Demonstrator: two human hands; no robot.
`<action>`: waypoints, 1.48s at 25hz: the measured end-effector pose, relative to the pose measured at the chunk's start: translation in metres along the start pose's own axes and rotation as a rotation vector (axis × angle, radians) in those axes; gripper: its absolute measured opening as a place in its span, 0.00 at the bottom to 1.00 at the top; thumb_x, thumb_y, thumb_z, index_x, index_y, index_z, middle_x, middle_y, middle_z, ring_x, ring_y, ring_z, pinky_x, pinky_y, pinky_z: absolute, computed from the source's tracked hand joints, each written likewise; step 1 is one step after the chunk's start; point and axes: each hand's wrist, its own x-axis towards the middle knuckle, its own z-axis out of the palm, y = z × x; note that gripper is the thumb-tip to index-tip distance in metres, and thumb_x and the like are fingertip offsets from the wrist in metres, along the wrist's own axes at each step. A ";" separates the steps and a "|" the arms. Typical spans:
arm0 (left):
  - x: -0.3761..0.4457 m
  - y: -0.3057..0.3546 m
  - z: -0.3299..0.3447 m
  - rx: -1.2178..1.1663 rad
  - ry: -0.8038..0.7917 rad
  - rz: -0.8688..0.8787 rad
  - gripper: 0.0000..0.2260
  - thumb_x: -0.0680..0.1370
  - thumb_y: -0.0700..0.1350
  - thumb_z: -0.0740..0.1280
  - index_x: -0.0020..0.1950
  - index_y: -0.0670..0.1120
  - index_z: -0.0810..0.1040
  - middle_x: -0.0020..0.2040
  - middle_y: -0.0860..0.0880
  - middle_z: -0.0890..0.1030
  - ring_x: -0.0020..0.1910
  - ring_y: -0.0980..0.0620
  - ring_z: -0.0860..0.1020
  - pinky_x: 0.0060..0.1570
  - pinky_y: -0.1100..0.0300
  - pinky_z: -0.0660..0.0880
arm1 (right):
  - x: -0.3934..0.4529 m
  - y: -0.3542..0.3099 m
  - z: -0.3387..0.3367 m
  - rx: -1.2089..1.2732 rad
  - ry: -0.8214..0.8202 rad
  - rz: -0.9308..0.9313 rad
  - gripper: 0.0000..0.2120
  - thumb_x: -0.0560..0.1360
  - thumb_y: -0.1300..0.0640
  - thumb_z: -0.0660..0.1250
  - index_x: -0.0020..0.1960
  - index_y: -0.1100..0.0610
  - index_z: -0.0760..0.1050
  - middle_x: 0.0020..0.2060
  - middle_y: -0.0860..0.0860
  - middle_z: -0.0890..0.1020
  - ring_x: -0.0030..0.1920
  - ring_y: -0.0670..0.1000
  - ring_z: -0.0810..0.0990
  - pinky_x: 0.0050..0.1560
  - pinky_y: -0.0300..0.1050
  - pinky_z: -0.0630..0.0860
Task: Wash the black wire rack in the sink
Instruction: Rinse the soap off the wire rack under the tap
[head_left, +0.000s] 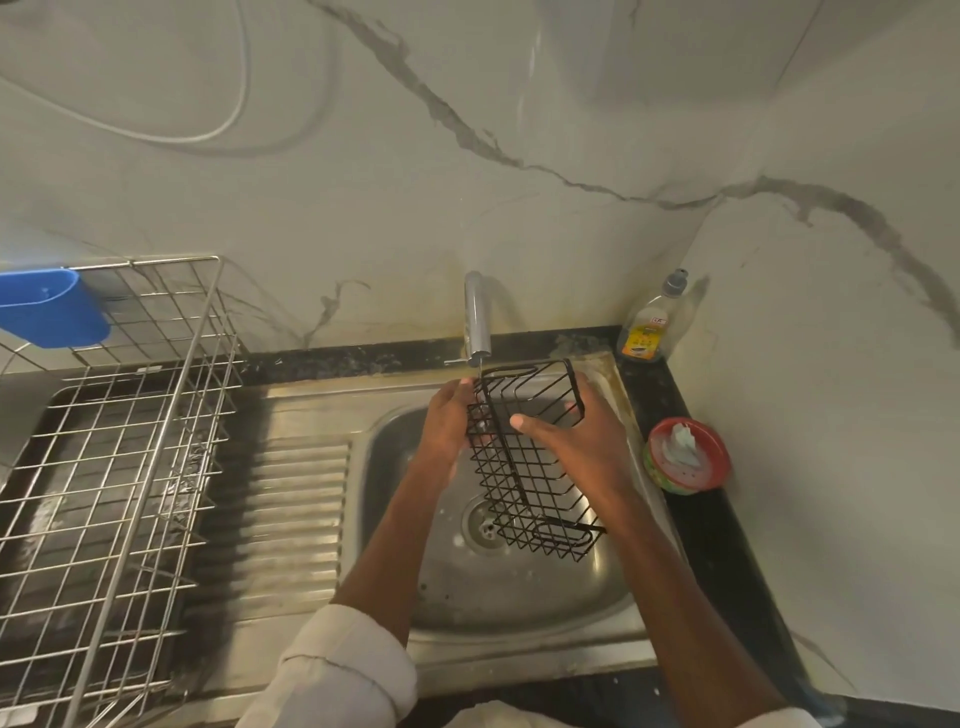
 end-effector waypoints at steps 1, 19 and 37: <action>-0.001 0.001 -0.003 0.004 0.010 0.004 0.09 0.89 0.50 0.60 0.57 0.52 0.80 0.52 0.45 0.86 0.53 0.46 0.85 0.58 0.43 0.82 | 0.001 -0.001 0.001 0.018 -0.017 -0.005 0.46 0.58 0.27 0.78 0.73 0.36 0.67 0.65 0.41 0.80 0.65 0.45 0.78 0.63 0.56 0.79; 0.005 0.001 -0.032 0.125 0.071 0.156 0.07 0.86 0.49 0.67 0.59 0.48 0.82 0.53 0.38 0.86 0.51 0.39 0.87 0.45 0.44 0.87 | 0.015 -0.009 0.003 0.163 -0.263 0.157 0.47 0.63 0.43 0.84 0.75 0.34 0.63 0.65 0.47 0.77 0.60 0.53 0.80 0.36 0.52 0.85; -0.011 -0.009 -0.025 0.324 -0.162 0.224 0.24 0.84 0.68 0.56 0.79 0.62 0.68 0.79 0.54 0.72 0.78 0.51 0.70 0.78 0.41 0.65 | 0.002 -0.012 0.014 0.482 -0.127 0.265 0.13 0.83 0.55 0.65 0.47 0.64 0.80 0.39 0.62 0.86 0.35 0.51 0.83 0.46 0.47 0.80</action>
